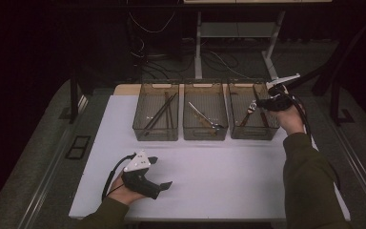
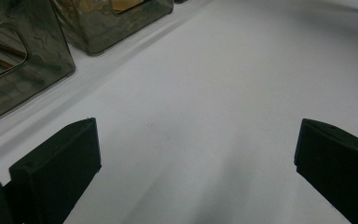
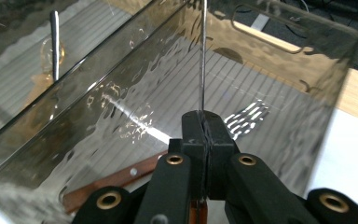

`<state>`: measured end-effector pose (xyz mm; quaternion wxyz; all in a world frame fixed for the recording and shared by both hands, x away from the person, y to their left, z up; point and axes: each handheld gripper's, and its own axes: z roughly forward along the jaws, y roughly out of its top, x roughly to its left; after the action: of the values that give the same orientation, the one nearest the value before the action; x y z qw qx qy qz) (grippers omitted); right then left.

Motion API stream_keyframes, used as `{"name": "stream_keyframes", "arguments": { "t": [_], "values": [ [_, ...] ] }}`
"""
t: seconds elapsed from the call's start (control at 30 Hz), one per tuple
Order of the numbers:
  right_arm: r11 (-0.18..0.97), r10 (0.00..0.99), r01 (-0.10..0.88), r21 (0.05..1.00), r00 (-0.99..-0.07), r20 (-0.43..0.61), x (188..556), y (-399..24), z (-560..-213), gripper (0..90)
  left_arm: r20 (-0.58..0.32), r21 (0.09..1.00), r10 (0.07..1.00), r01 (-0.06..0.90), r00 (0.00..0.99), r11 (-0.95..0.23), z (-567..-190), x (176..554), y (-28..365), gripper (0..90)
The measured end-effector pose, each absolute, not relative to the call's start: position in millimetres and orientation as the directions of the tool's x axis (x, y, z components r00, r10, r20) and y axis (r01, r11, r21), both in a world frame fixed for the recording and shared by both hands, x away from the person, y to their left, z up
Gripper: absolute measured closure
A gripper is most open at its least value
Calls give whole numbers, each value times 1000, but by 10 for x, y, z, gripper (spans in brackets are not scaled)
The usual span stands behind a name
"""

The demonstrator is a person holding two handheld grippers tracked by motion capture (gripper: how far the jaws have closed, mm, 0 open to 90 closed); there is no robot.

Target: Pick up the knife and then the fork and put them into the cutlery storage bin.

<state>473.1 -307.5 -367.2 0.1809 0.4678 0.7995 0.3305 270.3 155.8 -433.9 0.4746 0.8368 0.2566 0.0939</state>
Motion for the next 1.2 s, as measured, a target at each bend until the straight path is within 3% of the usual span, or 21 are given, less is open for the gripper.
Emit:
{"name": "stream_keyframes", "arguments": {
  "t": [0.43,0.73,0.87,1.2],
  "values": [
    [395,873,692,604,-488,-12,4960,-2778,-3917,847,-81,838,511,336,856,-430,-4353,2702,1534,0],
    [344,874,700,626,-482,59,4924,-2837,-3910,573,-84,836,513,341,854,-431,-4358,2712,1534,0],
    [297,867,676,674,-486,106,4866,-2884,-3819,482,-84,835,515,342,853,-431,-4358,2717,1536,0],
    [265,866,599,755,-492,87,4609,-2937,-3717,311,-90,831,512,348,854,-434,-4370,2727,1537,0]
  ]
}}
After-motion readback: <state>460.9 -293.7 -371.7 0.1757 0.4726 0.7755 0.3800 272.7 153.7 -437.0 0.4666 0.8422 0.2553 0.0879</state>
